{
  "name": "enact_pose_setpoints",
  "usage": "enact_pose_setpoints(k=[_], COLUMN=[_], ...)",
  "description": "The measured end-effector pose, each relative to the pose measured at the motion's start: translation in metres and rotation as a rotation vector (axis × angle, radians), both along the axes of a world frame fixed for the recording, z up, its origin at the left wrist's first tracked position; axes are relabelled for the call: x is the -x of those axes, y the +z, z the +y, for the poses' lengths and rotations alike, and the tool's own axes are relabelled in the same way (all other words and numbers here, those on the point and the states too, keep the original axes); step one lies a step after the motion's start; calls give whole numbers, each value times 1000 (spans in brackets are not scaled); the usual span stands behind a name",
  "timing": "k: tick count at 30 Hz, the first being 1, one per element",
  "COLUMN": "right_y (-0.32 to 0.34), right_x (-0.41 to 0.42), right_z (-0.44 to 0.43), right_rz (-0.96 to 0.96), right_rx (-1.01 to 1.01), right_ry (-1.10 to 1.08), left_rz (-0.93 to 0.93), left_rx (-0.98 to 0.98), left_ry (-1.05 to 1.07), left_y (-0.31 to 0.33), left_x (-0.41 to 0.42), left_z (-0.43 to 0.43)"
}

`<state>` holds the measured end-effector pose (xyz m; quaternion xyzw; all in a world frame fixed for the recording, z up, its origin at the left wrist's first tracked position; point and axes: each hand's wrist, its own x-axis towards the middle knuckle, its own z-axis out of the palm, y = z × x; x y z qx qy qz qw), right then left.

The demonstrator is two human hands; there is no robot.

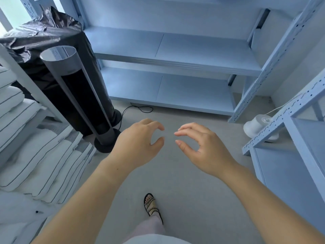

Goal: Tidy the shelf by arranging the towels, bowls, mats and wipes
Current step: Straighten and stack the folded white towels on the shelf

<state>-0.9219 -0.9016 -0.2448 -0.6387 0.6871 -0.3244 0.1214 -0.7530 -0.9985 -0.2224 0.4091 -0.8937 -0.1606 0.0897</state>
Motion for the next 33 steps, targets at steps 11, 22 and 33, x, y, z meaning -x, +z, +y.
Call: enact_pose_setpoints(k=[11,22,33], right_y=[28,20,32], right_x=[31,58,150], right_z=[-207,-356,-549], right_rz=[-29,-93,-59], right_rx=[29,-3,16], right_ry=[44,117,137], left_rz=[-26,-66,-33], left_rx=[44,14,66], left_ry=[11,60,99], left_y=[29,19,38], left_x=[25,49,143], left_z=[-196,-331,-515])
